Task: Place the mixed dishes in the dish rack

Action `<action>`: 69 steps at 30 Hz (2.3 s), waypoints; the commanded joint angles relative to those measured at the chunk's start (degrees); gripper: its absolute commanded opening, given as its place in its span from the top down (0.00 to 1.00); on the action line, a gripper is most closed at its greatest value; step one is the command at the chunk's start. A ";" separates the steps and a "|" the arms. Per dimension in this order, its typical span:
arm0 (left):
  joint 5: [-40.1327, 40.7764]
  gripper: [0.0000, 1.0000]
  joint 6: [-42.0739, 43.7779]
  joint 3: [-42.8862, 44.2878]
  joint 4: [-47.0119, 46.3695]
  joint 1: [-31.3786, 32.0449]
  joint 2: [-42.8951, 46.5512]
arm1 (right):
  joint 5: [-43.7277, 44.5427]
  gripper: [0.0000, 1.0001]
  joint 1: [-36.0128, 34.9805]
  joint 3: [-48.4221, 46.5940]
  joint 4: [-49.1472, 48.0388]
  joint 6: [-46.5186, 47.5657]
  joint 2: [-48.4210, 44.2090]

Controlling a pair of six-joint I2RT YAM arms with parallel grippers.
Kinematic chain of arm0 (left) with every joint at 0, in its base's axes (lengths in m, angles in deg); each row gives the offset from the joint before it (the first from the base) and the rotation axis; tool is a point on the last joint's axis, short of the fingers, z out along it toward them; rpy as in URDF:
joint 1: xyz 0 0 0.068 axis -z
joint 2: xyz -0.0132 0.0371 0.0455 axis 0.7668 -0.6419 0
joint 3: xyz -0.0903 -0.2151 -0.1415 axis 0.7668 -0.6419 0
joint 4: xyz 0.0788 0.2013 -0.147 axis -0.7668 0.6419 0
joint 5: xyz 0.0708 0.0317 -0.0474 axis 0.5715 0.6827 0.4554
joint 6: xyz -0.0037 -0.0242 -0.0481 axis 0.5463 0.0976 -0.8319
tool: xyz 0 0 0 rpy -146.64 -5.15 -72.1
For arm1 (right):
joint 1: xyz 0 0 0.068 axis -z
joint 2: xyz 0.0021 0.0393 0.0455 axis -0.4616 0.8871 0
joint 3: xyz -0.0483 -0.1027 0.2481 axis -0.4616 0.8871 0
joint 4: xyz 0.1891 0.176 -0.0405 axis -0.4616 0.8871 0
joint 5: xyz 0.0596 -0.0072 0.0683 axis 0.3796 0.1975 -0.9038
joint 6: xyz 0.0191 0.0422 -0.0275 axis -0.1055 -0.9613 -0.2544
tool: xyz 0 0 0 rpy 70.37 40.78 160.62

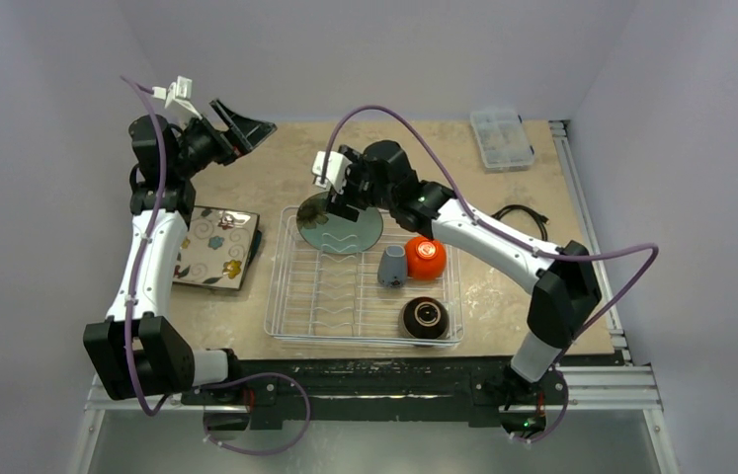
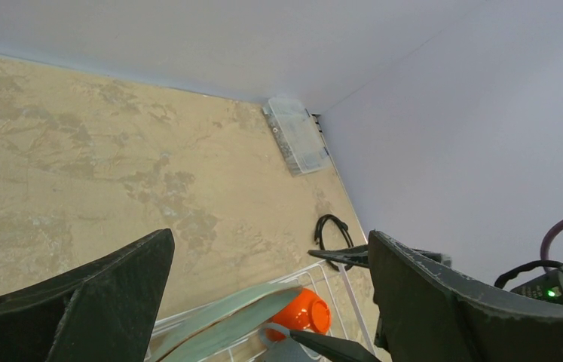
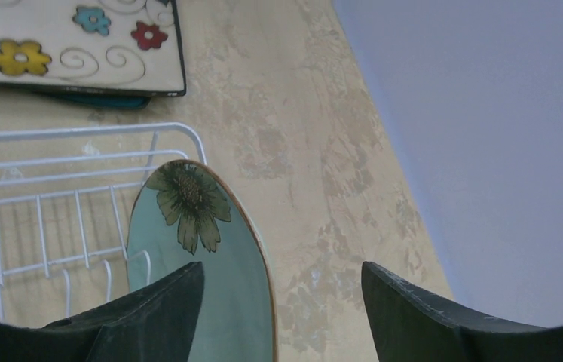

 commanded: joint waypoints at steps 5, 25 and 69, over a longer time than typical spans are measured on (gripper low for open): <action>-1.04 0.00 -0.22 0.13 -2.73 -0.54 -0.56 | 2.72 0.01 -0.17 5.50 -7.45 -10.35 -13.26; -0.65 0.00 0.88 0.14 -0.83 2.39 -0.97 | 16.06 0.17 -0.01 25.58 -2.27 -47.13 -23.22; 0.26 0.00 4.32 2.55 6.35 4.50 -3.82 | 12.13 0.45 -1.49 32.78 7.97 -51.22 -18.25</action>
